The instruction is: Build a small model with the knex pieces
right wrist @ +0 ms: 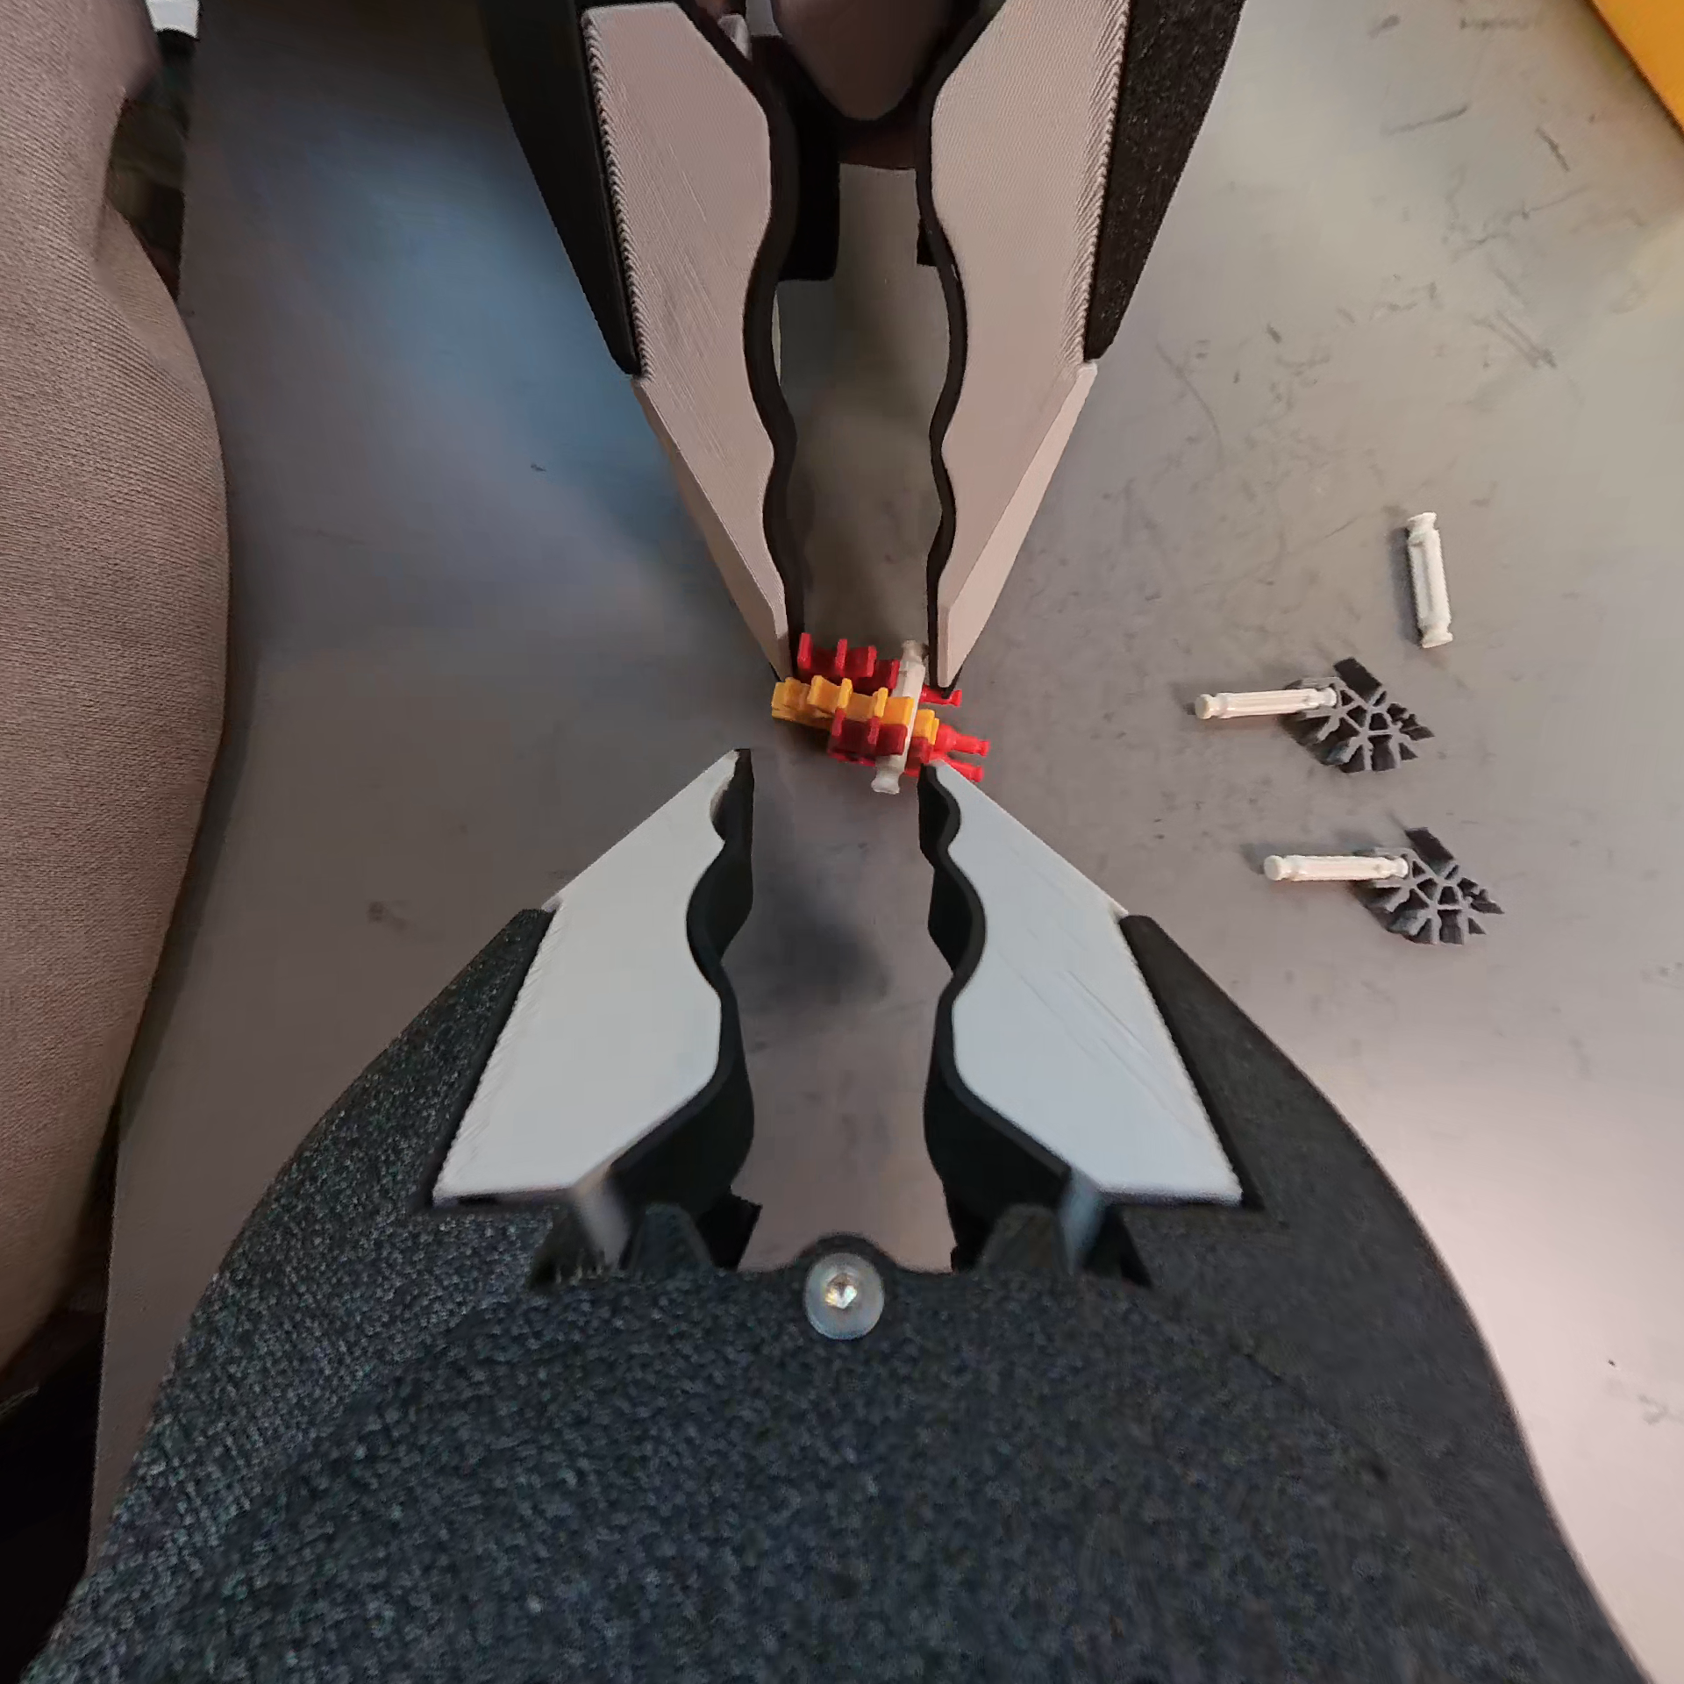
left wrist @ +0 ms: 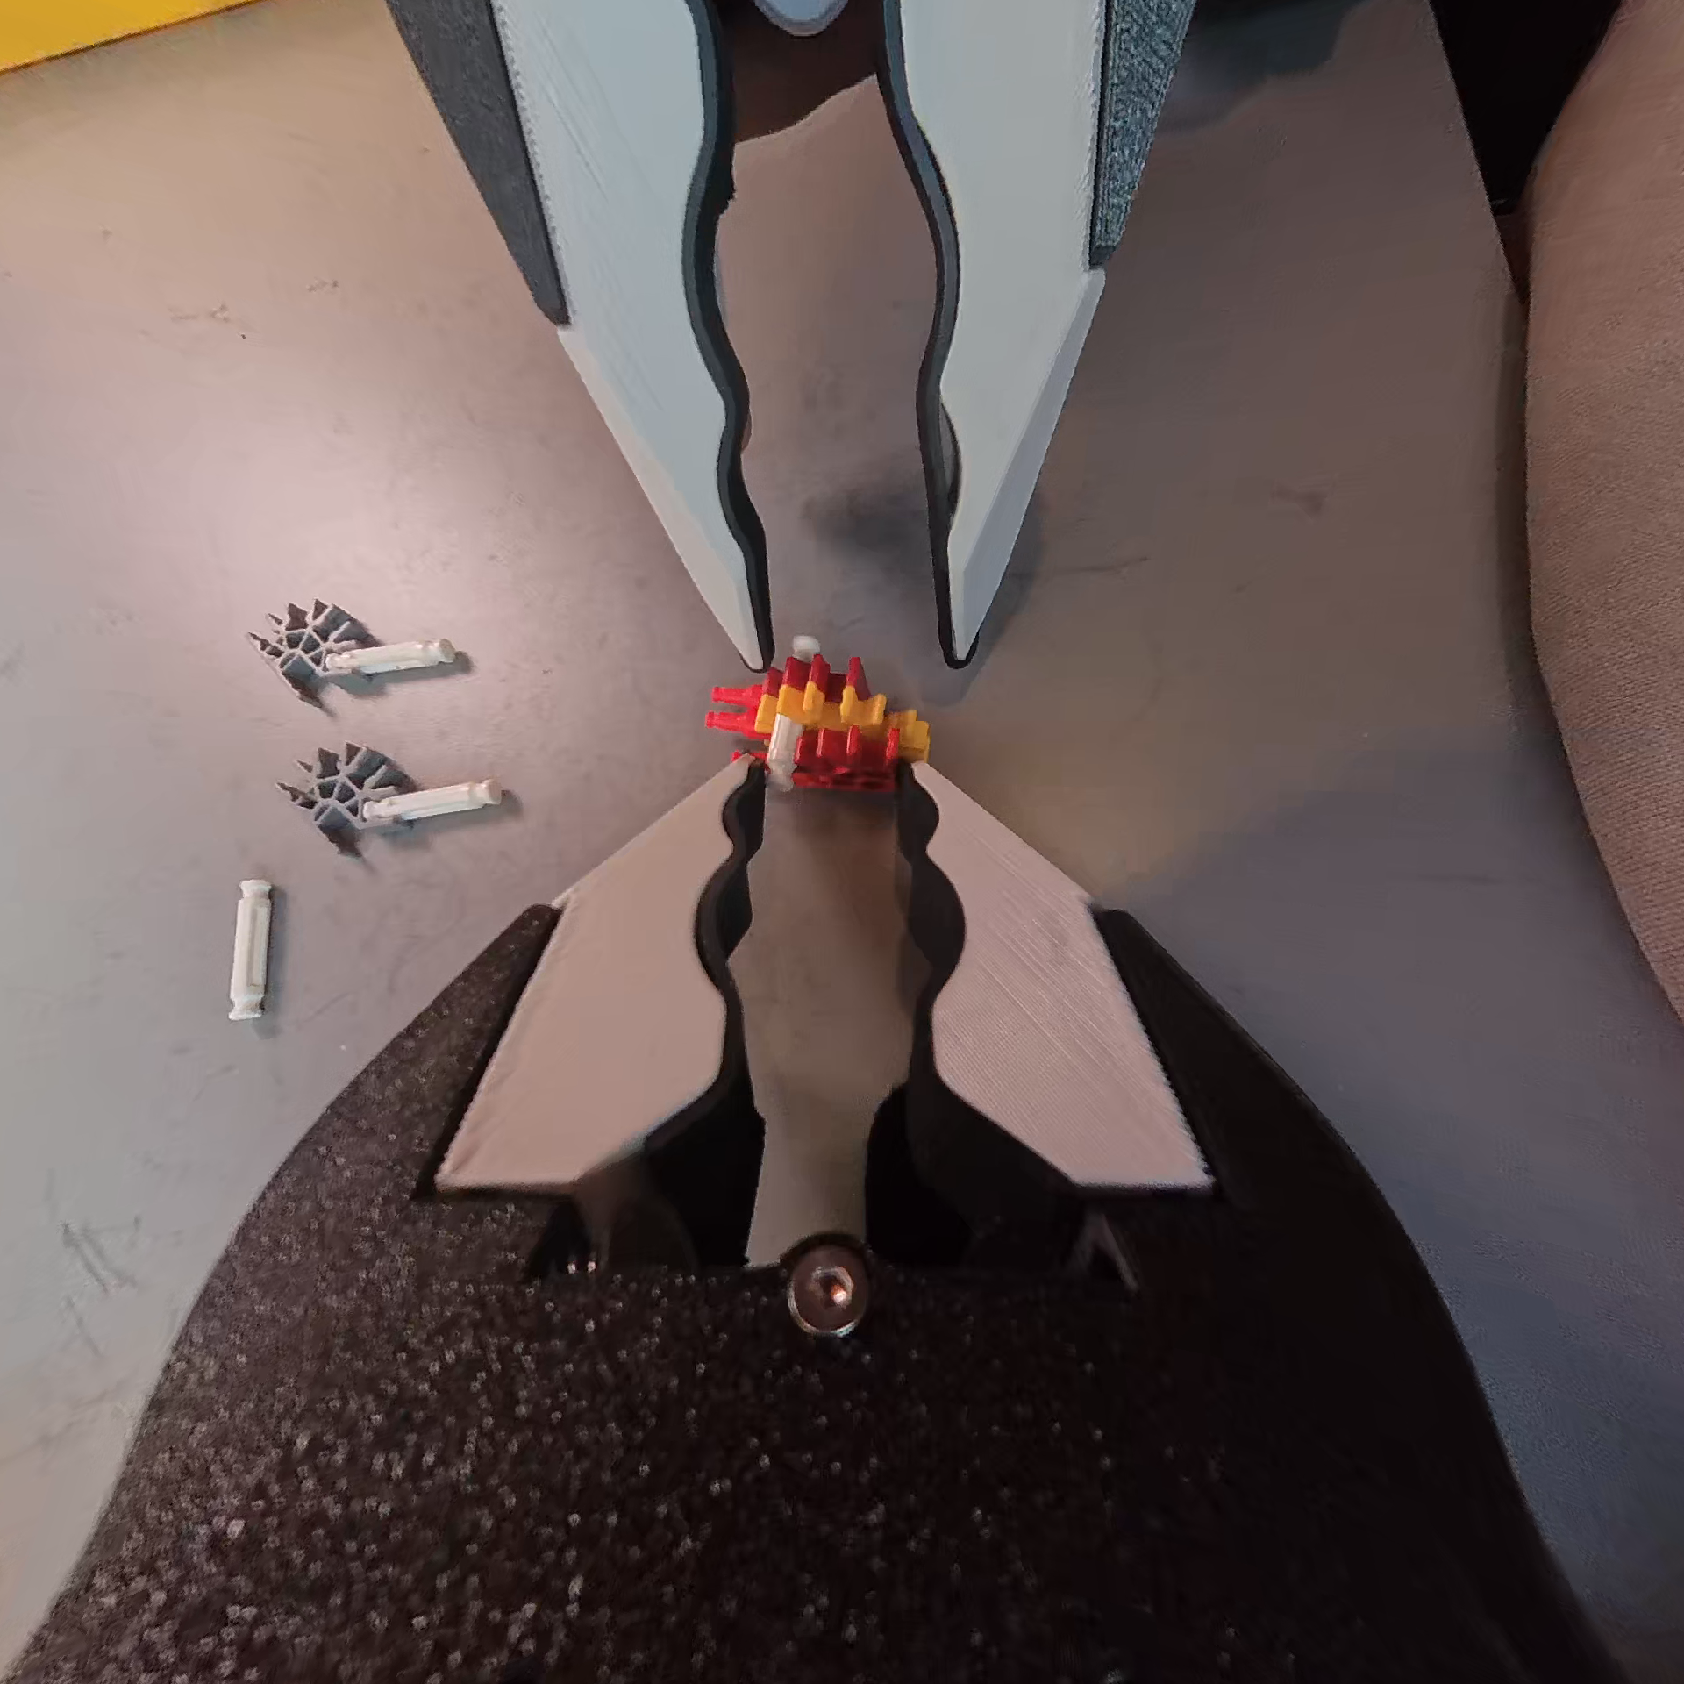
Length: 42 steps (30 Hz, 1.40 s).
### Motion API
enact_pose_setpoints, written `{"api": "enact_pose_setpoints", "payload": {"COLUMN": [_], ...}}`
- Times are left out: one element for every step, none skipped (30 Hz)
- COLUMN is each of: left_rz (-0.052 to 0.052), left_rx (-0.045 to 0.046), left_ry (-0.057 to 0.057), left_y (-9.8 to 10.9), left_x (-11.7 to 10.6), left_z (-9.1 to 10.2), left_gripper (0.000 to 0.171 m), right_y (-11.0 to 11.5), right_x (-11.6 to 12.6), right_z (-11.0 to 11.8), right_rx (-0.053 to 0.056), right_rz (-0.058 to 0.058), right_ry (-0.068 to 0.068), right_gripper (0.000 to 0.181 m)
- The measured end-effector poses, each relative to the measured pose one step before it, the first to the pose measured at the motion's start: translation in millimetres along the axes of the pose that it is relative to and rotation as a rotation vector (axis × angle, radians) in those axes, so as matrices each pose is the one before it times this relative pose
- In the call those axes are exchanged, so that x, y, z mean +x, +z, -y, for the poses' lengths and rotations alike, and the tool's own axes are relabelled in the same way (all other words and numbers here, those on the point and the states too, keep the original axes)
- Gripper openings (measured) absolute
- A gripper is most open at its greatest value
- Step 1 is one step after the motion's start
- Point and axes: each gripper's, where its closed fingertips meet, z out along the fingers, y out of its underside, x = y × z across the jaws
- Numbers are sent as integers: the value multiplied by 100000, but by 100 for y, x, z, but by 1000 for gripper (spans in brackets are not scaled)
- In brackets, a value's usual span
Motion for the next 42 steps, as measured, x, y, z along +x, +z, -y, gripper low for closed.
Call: {"api": "enact_pose_setpoints", "payload": {"left_rz": [373,413,433,251,375,843,1133,684,472,847,897,491,415,768,946,717,310,129,113,34,-36,129,504,516,452,246,60,79,85,171,326,351,450,480,161,104,202,128,55,-96,46,240], "left_rx": [-174,-99,-127,-217,-346,-445,-556,-589,-626,-664,-763,-756,-669,-490,-354,-412,-476,-357,-209,-85,-50,44,156,174,213,228,140,41,-102,-119,-122,-106,-119,-98,-62,-55,-137,-187,-194,-288,-428,-452], "left_ry": [-259,-106,-288,-493,-220,330,549,384,244,119,-113,-464,-803,-952,-1015,-948,-850,-558,-185,164,231,500,778,777,572,491,442,412,366,262,248,285,203,91,29,11,98,9,-56,47,105,63], "left_y": [10,22,30,34,24,-4,-11,-15,-17,-14,-6,-25,-19,4,13,14,5,0,6,6,-5,-7,-6,-4,-2,19,11,-6,-18,2,-15,-12,6,-11,8,3,-15,-7,-9,-20,-4,-18], "left_x": [-33,-27,-44,-32,-45,-94,-117,-40,-22,-62,-91,-71,-71,-130,-130,-96,-37,-3,0,5,24,-1,-9,2,11,21,38,11,15,-2,-20,-15,-46,-52,-18,-13,-39,-28,-12,23,5,-26], "left_z": [12,6,19,9,11,-23,-41,-17,-27,-25,-49,-44,-42,-43,-32,-18,-27,-1,-6,8,3,13,27,36,23,23,5,0,-6,-5,-7,-12,-3,-8,-8,-14,-27,-39,-26,-34,-22,-26], "left_gripper": [29,29,29,29,29,29,29,29,28,28,28,29,29,29,29,28,28,29,28,28,28,28,28,28,29,28,28,28,28,28,28,28,28,28,28,28,28,28,28,28,28,28], "right_y": [14,64,109,124,125,124,70,53,44,52,79,99,125,71,38,69,31,5,-57,-99,-104,-103,-104,-75,-76,-36,-24,-17,-21,-10,-14,0,29,44,80,103,78,51,35,32,47,62], "right_x": [36,75,82,84,99,145,229,176,66,80,110,71,51,101,179,179,10,-6,39,26,34,-1,-55,-68,-61,-99,-142,-78,-77,-132,-63,-36,-10,29,68,70,97,96,51,42,75,100], "right_z": [21,17,22,20,-17,20,36,18,32,53,34,38,-16,31,-91,-120,29,6,-42,-27,0,14,60,127,76,46,-8,-37,1,-2,13,1,10,-4,-6,-23,20,43,29,41,21,24], "right_rx": [-214,-242,-97,30,-116,31,116,-9,6,-16,-156,-249,-548,-168,-1072,-1222,-84,-62,-313,-292,-2,139,327,624,248,35,-317,-371,-18,15,47,29,-17,-173,-161,-271,67,164,172,227,233,141], "right_rz": [-604,-776,-574,-566,-717,-967,-1494,-1106,-385,-514,-919,-885,-1019,-1787,-2340,-2253,-1213,-1207,-1318,-819,-572,-8,411,245,45,214,505,126,-19,286,-4,-223,-450,-726,-939,-789,-754,-492,-109,30,-288,-662], "right_ry": [-372,-185,201,-258,-393,-340,-406,-146,332,675,918,1475,1509,752,1015,1481,1954,923,58,-64,-89,316,776,766,302,-6,106,16,-152,132,358,223,15,-283,-347,-293,-406,-394,-244,-216,-447,-775], "right_gripper": [34,34,34,34,33,32,31,29,29,29,29,29,30,30,30,30,30,30,30,32,33,33,33,35,36,39,41,41,42,41,41,41,41,41,40,40,38,37,36,36,36,35]}}
